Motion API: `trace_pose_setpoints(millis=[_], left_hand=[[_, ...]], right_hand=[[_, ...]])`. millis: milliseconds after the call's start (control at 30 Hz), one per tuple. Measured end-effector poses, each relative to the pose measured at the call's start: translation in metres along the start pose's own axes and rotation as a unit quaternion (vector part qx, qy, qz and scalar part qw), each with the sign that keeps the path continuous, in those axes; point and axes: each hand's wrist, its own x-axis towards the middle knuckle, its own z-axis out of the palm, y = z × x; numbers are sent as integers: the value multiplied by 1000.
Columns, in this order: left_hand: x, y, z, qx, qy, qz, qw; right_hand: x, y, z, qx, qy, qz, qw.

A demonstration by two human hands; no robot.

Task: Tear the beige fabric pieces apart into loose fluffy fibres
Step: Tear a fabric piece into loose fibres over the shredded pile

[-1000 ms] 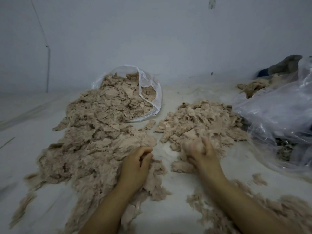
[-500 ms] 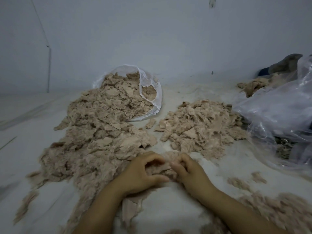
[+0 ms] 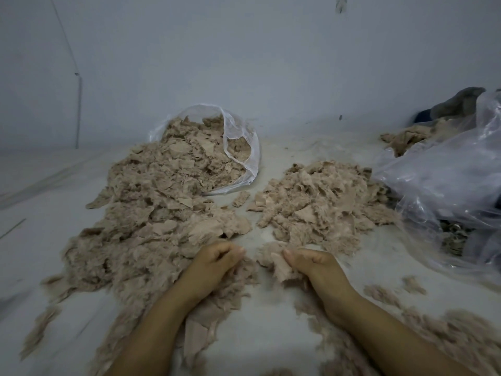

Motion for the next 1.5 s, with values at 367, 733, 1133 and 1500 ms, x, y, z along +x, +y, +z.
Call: trace_pose_setpoints(millis=[367, 733, 1133, 1500], left_hand=[[3, -3, 33, -173, 59, -81, 980], [1, -4, 29, -147, -16, -40, 988], [0, -4, 44, -121, -2, -108, 987], [4, -3, 24, -193, 103, -147, 965]], right_hand=[[5, 10, 8, -59, 33, 7, 998], [0, 8, 7, -210, -28, -64, 975], [6, 9, 12, 26, 54, -20, 998], [13, 6, -6, 15, 187, -22, 982]])
